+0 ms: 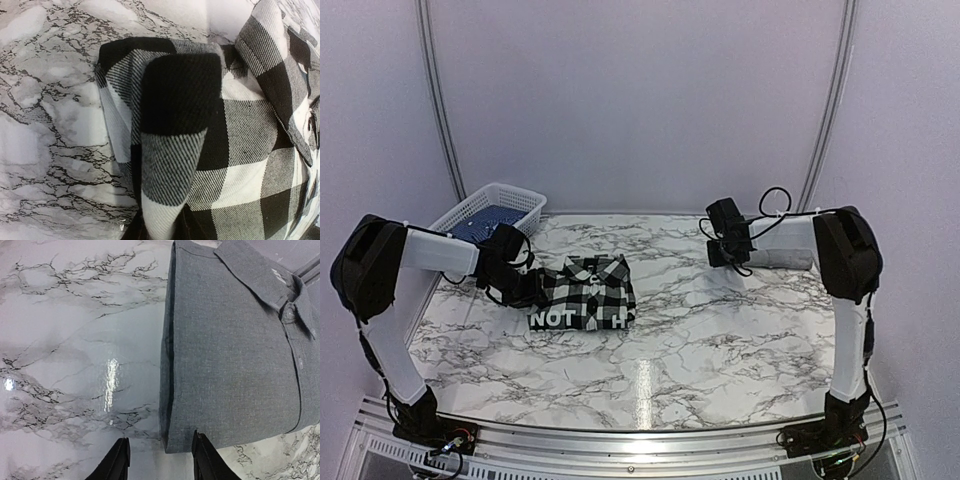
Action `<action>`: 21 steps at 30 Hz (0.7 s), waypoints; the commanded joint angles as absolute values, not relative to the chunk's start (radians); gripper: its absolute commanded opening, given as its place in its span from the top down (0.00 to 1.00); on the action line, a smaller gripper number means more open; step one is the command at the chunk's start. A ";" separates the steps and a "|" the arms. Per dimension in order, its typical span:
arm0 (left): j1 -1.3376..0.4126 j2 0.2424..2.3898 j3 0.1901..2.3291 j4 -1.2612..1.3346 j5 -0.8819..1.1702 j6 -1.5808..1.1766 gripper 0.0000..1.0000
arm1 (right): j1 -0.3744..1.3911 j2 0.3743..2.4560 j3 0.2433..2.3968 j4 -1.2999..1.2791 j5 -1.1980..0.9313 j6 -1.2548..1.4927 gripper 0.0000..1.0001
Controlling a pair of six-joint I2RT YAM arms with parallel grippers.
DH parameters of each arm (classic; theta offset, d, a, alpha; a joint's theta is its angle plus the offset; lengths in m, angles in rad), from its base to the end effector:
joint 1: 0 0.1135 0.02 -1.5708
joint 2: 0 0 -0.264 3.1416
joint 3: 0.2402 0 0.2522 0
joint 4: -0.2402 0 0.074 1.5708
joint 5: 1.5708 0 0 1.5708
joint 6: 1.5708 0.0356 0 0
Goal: Fold and stack the long sleeve shirts
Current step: Place the square-folded shirt at the center of the board.
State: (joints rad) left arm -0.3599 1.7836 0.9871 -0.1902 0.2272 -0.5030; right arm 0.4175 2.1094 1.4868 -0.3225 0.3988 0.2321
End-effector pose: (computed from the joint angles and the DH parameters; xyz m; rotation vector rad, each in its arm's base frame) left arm 0.3246 -0.1307 0.1477 -0.0984 2.6390 -0.6054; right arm 0.4187 0.1706 0.1594 -0.0665 2.4246 -0.2137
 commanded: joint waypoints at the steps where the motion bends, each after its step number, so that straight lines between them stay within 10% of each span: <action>1: -0.353 1.777 1.017 -0.255 0.181 -0.479 0.79 | 0.398 2.161 1.562 -0.349 0.445 0.189 0.60; 12: -0.354 1.739 1.022 -0.268 0.146 -0.476 0.60 | 0.394 2.237 1.595 -0.379 0.494 0.194 0.68; 21: -0.353 1.684 1.029 -0.282 0.115 -0.475 0.55 | 0.397 2.216 1.565 -0.413 0.472 0.225 0.96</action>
